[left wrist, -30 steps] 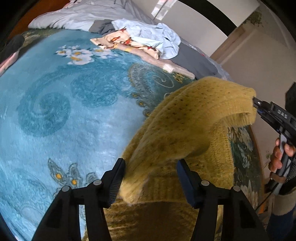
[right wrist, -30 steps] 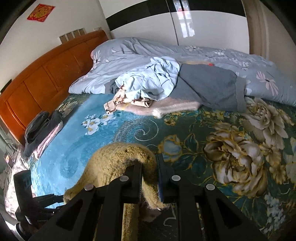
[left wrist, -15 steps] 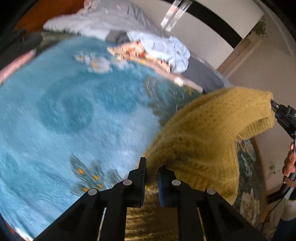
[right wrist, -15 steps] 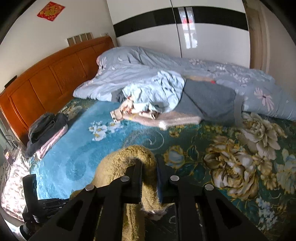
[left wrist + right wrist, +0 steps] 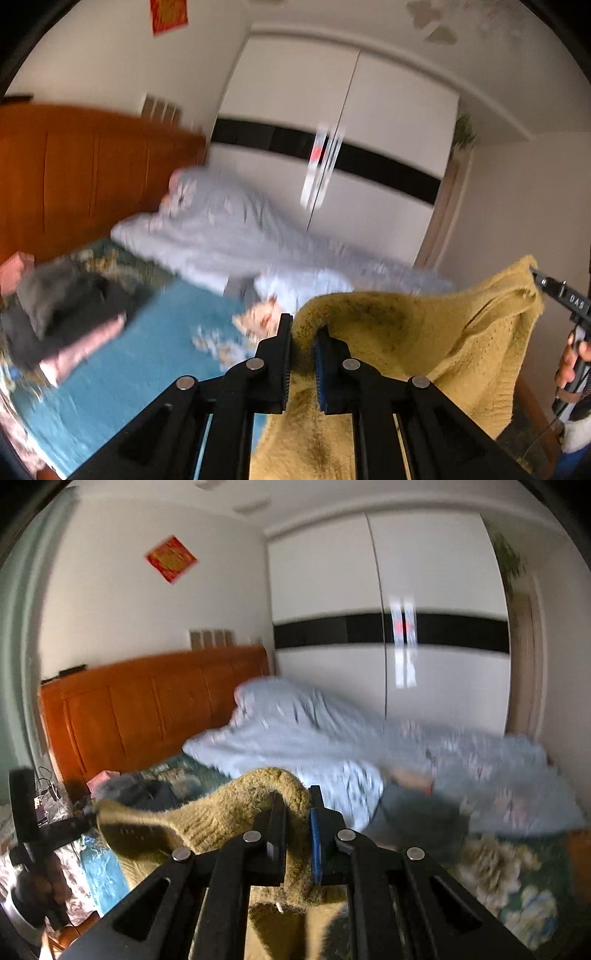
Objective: Fold clothes
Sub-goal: 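Hold the sweater up with both grippers and shake it out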
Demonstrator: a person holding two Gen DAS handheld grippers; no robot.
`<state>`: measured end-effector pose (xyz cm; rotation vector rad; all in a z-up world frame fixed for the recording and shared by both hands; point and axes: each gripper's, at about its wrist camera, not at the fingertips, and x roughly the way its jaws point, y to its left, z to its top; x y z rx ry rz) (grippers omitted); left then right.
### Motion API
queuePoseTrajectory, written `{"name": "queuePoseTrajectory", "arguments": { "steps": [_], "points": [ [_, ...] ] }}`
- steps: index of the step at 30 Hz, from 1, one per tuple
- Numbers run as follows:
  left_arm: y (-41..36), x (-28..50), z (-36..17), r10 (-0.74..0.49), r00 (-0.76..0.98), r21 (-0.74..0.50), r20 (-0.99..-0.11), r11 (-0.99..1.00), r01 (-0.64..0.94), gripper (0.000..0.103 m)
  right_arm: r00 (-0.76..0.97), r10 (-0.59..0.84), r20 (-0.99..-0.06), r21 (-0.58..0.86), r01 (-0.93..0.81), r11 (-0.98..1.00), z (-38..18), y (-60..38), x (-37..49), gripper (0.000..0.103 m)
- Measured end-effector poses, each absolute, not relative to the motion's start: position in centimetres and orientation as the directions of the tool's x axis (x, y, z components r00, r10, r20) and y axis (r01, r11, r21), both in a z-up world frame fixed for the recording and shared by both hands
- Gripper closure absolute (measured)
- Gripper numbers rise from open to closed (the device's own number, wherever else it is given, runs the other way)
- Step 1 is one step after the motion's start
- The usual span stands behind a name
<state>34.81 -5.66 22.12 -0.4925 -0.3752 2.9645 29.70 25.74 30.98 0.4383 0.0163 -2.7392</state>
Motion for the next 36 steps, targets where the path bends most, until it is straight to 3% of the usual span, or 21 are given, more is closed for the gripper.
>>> {"name": "queuePoseTrajectory", "arguments": {
  "steps": [8, 15, 21, 25, 28, 32, 36],
  "points": [
    [-6.8, 42.6, 28.3, 0.143, -0.981, -0.236, -0.130, -0.966, -0.109, 0.092, -0.905, -0.398, -0.152, -0.088, 0.414, -0.906, 37.2, 25.3, 40.0, 0.093],
    [-7.3, 45.3, 32.9, 0.123, -0.990, -0.185, -0.065, -0.977, -0.109, 0.092, -0.895, -0.429, -0.122, -0.134, 0.443, -0.887, 40.1, 25.5, 42.9, 0.093],
    [-6.8, 40.9, 33.0, 0.103, -0.983, -0.135, -0.149, -0.987, -0.083, 0.092, -0.870, -0.466, -0.163, -0.055, 0.479, -0.876, 39.5, 26.8, 39.2, 0.092],
    [-6.4, 33.9, 28.4, 0.078, -0.951, -0.117, -0.299, -0.992, -0.045, 0.091, -0.844, -0.441, -0.306, 0.021, 0.458, -0.889, 35.5, 27.0, 31.6, 0.092],
    [-7.3, 29.2, 23.6, 0.096, -0.912, -0.173, -0.398, -0.985, -0.028, 0.091, -0.814, -0.432, -0.388, 0.091, 0.433, -0.897, 31.4, 26.8, 26.6, 0.092],
    [-7.3, 24.9, 18.4, 0.091, -0.867, -0.194, -0.490, -0.981, 0.007, 0.091, -0.782, -0.438, -0.443, 0.149, 0.417, -0.897, 26.8, 27.1, 22.4, 0.092],
    [-6.2, 23.9, 16.9, 0.094, -0.858, -0.204, -0.504, -0.979, 0.012, 0.092, -0.789, -0.432, -0.438, 0.151, 0.409, -0.900, 25.0, 28.0, 21.7, 0.092]
  ]
}}
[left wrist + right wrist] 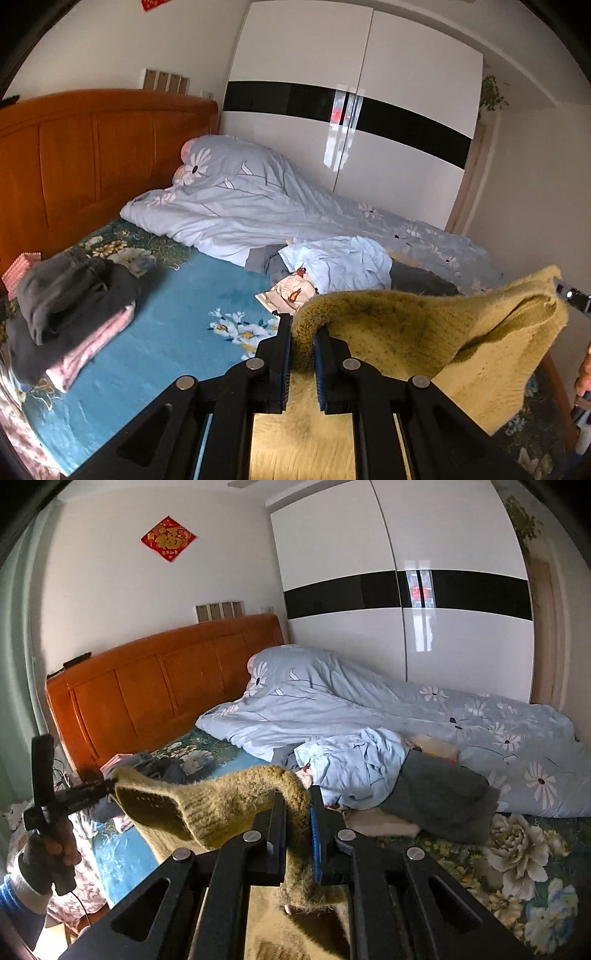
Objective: Fold clothes
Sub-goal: 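Hold the sweater up with both grippers and shake it out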
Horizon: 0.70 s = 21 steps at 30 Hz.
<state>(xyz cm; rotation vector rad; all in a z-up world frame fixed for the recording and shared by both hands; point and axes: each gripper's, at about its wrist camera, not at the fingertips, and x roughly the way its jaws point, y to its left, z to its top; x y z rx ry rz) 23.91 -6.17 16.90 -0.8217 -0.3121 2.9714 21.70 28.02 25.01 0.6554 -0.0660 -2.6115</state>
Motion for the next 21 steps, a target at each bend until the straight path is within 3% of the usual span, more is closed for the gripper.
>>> {"name": "queuePoseTrajectory", "arguments": {
  "steps": [10, 21],
  "points": [
    [-6.0, 33.4, 25.1, 0.089, -0.963, -0.173, -0.254, -0.984, -0.046, 0.092, -0.848, -0.459, -0.265, 0.066, 0.459, -0.886, 31.4, 27.3, 28.4, 0.093],
    [-8.3, 45.7, 33.2, 0.110, -0.990, -0.155, -0.087, -0.983, -0.095, 0.092, -0.870, -0.478, -0.122, -0.110, 0.491, -0.864, 39.0, 25.0, 43.3, 0.093]
  ]
}}
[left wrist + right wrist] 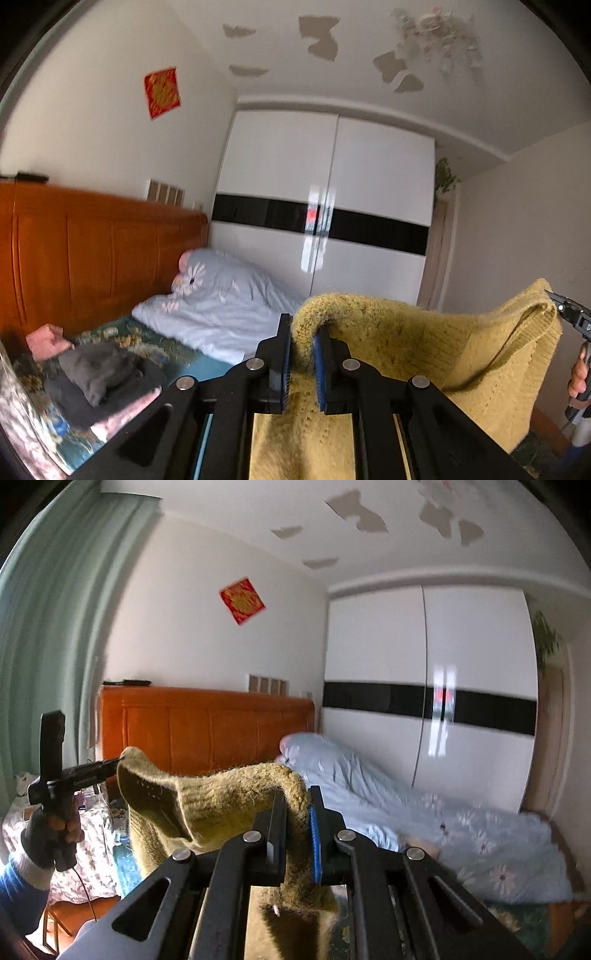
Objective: Fold clothes
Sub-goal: 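Hold the sweater up with both grippers and shake it out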
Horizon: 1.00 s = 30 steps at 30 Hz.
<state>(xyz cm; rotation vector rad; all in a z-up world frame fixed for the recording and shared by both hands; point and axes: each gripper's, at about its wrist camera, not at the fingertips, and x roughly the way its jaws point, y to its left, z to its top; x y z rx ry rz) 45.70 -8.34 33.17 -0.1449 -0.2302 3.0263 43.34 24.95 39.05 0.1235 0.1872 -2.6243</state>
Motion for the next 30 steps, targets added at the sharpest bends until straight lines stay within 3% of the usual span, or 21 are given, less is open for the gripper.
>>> {"name": "queuePoseTrajectory", "arguments": {
  "steps": [5, 11, 21, 30],
  "points": [
    [-7.7, 44.6, 35.4, 0.113, -0.989, -0.101, -0.091, -0.990, -0.104, 0.092, -0.882, -0.459, -0.111, -0.107, 0.469, -0.877, 40.9, 25.6, 43.2, 0.093],
    [-6.8, 36.8, 31.9, 0.107, -0.963, -0.104, -0.246, -0.991, -0.083, 0.092, -0.873, -0.436, -0.221, -0.048, 0.456, -0.889, 38.6, 26.2, 36.8, 0.092],
    [-4.3, 19.8, 14.2, 0.132, -0.769, -0.181, -0.625, -0.983, -0.022, 0.092, -0.730, -0.363, -0.580, 0.137, 0.352, -0.926, 21.9, 27.9, 18.4, 0.092],
    [-1.8, 10.1, 3.3, 0.155, -0.637, -0.225, -0.755, -0.974, 0.030, 0.092, -0.578, -0.305, -0.757, 0.225, 0.208, -0.952, 8.2, 31.2, 7.0, 0.092]
  ]
}}
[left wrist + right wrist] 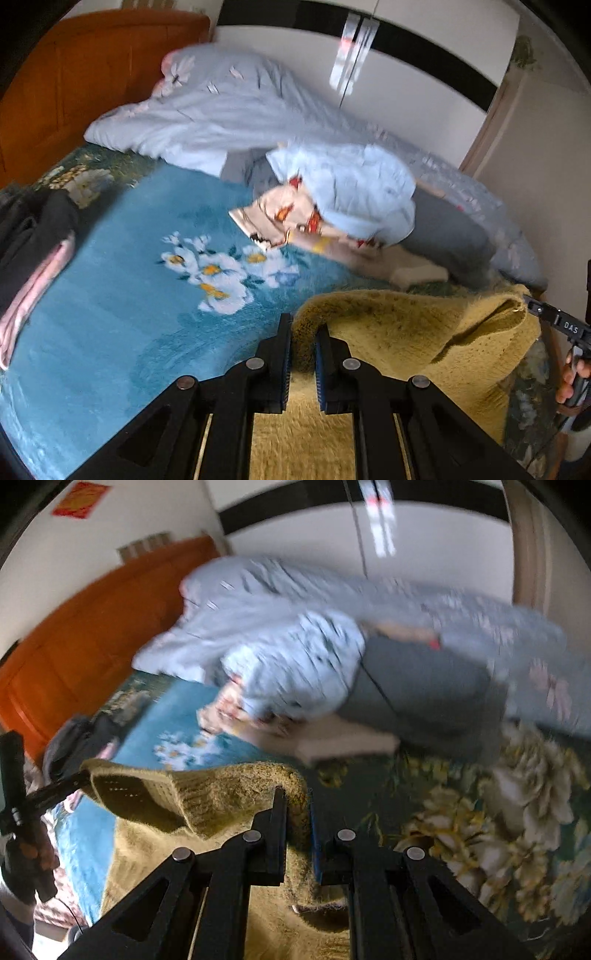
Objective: Fold clothes
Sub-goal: 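Hold the sweater up with both grippers and shake it out, then lower the sweater flat onto the blue blanket with both grippers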
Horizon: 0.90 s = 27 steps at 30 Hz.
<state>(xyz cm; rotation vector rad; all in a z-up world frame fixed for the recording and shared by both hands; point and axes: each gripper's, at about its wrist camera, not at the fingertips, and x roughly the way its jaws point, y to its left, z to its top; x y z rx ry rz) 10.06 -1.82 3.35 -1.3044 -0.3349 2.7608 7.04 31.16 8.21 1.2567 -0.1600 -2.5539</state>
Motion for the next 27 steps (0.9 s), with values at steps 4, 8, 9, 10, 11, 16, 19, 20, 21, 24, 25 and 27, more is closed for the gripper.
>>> {"name": "queuePoseTrajectory", "arguments": {
  "steps": [4, 8, 9, 10, 11, 16, 19, 20, 21, 24, 25, 27],
  "points": [
    [-0.8, 6.6, 1.3, 0.141, -0.600, -0.195, -0.787, -0.980, 0.025, 0.091, -0.531, -0.283, -0.799, 0.234, 0.159, -0.959, 4.3, 31.7, 3.7, 0.092],
    [-0.7, 3.8, -0.2, 0.127, -0.576, -0.190, -0.808, -0.981, 0.051, 0.091, -0.502, -0.274, -0.820, 0.249, 0.119, -0.961, 1.5, 32.2, 1.2, 0.092],
    [-0.8, 3.0, -0.6, 0.122, -0.568, -0.187, -0.814, -0.981, 0.058, 0.091, -0.500, -0.274, -0.822, 0.250, 0.115, -0.961, 1.2, 32.1, 0.7, 0.092],
    [-0.9, 2.3, -1.1, 0.116, -0.558, -0.183, -0.822, -0.981, 0.067, 0.091, -0.497, -0.271, -0.824, 0.247, 0.115, -0.962, 0.9, 31.9, 0.2, 0.092],
    [-1.1, 1.6, -1.7, 0.112, -0.545, -0.183, -0.831, -0.980, 0.078, 0.091, -0.491, -0.267, -0.829, 0.243, 0.115, -0.963, 0.5, 31.7, -0.3, 0.092],
    [-1.7, 0.3, -4.0, 0.163, -0.511, -0.243, -0.844, -0.965, 0.093, 0.086, -0.459, -0.246, -0.854, 0.240, 0.073, -0.968, -1.7, 31.3, -2.5, 0.090],
    [-1.4, 0.6, -4.8, 0.149, -0.500, -0.219, -0.853, -0.972, 0.083, 0.067, -0.466, -0.245, -0.850, 0.244, 0.064, -0.968, -2.1, 31.2, -2.8, 0.087],
    [-1.4, 0.8, -5.0, 0.144, -0.496, -0.212, -0.856, -0.974, 0.082, 0.064, -0.469, -0.242, -0.850, 0.242, 0.061, -0.968, -2.1, 31.2, -2.7, 0.079],
    [-1.6, 1.1, -5.1, 0.147, -0.494, -0.216, -0.857, -0.973, 0.085, 0.060, -0.471, -0.237, -0.850, 0.238, 0.058, -0.969, -2.0, 31.3, -2.7, 0.075],
    [-2.7, 2.2, -4.7, 0.175, -0.494, -0.260, -0.851, -0.960, 0.106, 0.057, -0.486, -0.231, -0.843, 0.230, 0.062, -0.971, -1.3, 31.5, -1.8, 0.069],
    [-3.2, 2.9, -4.5, 0.190, -0.497, -0.281, -0.846, -0.953, 0.113, 0.054, -0.494, -0.232, -0.838, 0.229, 0.068, -0.971, -0.9, 31.7, -1.3, 0.068],
    [-4.3, 5.1, -4.2, 0.235, -0.507, -0.339, -0.829, -0.933, 0.121, 0.049, -0.516, -0.236, -0.823, 0.232, 0.073, -0.970, 0.0, 32.2, 0.2, 0.067]
  ]
}}
